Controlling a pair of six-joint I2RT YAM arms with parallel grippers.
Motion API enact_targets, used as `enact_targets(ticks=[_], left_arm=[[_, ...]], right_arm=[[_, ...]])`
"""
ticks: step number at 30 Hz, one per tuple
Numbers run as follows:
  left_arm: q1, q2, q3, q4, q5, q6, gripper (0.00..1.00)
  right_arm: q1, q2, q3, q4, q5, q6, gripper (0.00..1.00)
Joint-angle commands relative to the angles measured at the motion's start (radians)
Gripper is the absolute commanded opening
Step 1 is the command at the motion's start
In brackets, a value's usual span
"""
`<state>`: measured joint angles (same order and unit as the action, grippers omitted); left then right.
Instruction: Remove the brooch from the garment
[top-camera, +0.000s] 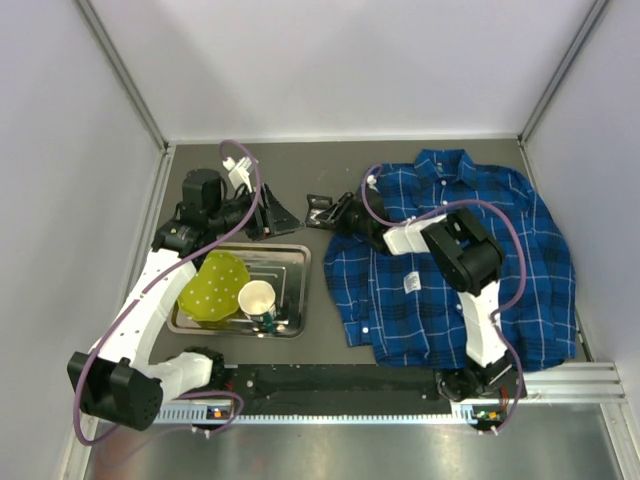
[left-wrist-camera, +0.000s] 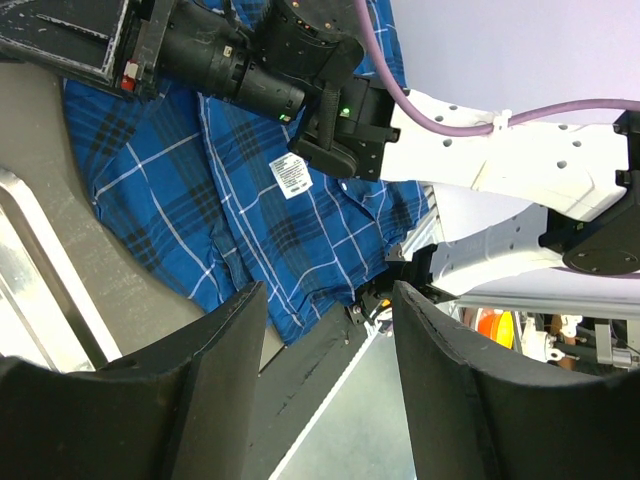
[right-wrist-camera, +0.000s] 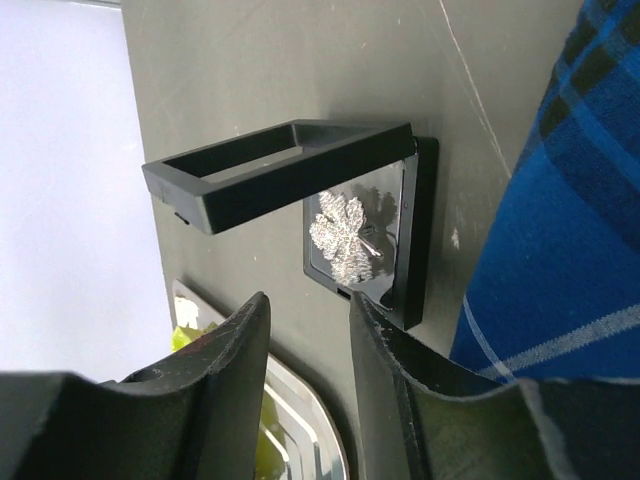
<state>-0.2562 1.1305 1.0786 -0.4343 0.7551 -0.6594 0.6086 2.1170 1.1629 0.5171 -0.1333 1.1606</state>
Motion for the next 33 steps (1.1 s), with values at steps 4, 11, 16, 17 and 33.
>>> enact_targets(ticks=[4,11,16,17,33], left_arm=[[-0.002,-0.017,0.018,0.029,0.015,0.004,0.58],[0.0,-0.02,0.026,0.023,-0.017,0.004,0.59],[0.005,-0.031,0.03,0.032,-0.045,-0.014,0.6],[0.006,-0.037,0.032,0.035,-0.063,-0.017,0.6],[0.006,-0.172,-0.014,0.138,-0.23,-0.106,0.63]], right_arm=[[0.016,-0.153,-0.042,-0.078,0.026,-0.059,0.39],[0.02,-0.381,-0.095,-0.299,0.029,-0.248,0.41],[0.025,-0.627,-0.13,-0.606,0.077,-0.507,0.45],[0.025,-0.678,-0.15,-0.668,0.08,-0.534,0.48],[0.019,-1.647,-0.295,-1.203,0.296,-0.596,0.99]])
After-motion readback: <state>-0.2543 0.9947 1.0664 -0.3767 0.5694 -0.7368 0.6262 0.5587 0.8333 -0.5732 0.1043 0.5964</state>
